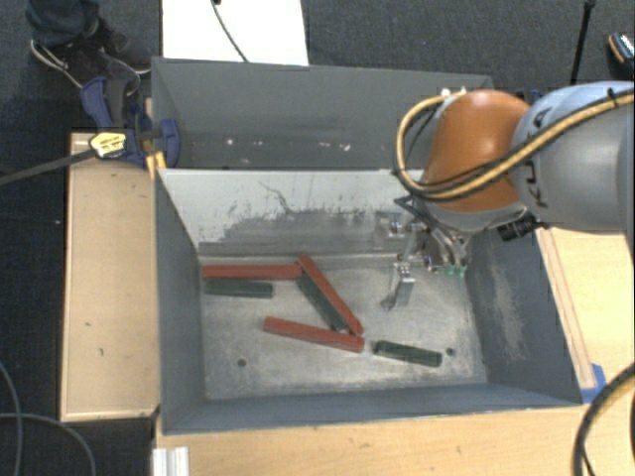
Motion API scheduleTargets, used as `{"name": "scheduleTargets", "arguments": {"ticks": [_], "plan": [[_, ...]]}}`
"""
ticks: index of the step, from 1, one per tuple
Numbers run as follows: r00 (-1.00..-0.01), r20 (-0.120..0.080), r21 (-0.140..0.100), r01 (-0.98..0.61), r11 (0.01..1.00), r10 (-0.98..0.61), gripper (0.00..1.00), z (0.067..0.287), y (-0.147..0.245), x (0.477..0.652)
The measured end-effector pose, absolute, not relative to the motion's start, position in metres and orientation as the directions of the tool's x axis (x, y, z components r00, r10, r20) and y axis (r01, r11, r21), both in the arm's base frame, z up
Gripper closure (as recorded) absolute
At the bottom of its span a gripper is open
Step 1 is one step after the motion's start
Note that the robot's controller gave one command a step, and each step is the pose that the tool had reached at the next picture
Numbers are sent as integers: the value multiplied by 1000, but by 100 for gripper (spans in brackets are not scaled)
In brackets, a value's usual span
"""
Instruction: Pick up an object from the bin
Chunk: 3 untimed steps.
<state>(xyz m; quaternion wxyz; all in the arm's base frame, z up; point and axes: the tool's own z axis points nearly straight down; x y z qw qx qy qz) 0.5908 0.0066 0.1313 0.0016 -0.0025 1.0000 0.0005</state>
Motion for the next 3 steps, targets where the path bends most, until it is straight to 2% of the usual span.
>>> {"name": "scheduleTargets", "arguments": {"ticks": [1, 2, 3], "plan": [[-999, 6, 2, -33, 999, -33, 0, 70, 46, 542], [-1000, -2, 0, -29, 1000, -29, 100, 74, 43, 546], [-997, -11, 0, -80, 997, -80, 100, 223, 61, 534]]}}
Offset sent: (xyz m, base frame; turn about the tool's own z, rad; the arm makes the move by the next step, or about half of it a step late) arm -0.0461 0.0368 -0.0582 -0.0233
